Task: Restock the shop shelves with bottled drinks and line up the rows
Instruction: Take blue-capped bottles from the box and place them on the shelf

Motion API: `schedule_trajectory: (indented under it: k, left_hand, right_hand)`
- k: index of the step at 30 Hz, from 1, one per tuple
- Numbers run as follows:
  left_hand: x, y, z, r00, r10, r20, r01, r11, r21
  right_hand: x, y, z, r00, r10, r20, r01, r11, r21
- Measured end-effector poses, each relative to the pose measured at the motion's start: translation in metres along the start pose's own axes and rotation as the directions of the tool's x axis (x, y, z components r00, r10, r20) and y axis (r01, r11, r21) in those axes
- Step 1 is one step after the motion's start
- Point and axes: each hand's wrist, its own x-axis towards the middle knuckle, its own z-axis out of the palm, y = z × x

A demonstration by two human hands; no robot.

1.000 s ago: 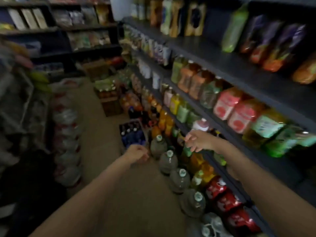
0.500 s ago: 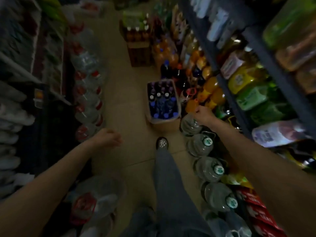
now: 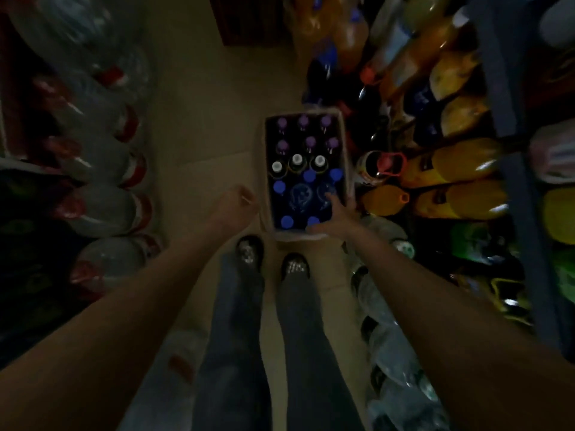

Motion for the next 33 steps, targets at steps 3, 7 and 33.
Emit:
schedule_trajectory:
  k: [3, 7, 33]
  left_hand:
    - [0.067, -0.031, 0.016, 1.0, 0.005, -0.019, -0.003, 0.996, 0.09]
    - [0.136, -0.075, 0.035, 0.996, 0.084, -0.04, -0.075, 0.98, 0.187]
    - [0.186, -0.027, 0.016, 0.953, 0.014, 0.303, 0.217, 0.666, -0.714]
  right_hand:
    - [0.088, 0.006, 0.027, 0.998, -0.036, -0.043, 0.029, 0.989, -0.144]
    - [0.171, 0.011, 0.063, 0.977, -0.2, -0.068, 0.124, 0.807, -0.577]
    - [0.188, 0.037, -0.003, 0.965, -0.159, -0.209, 0.107, 0.965, -0.238]
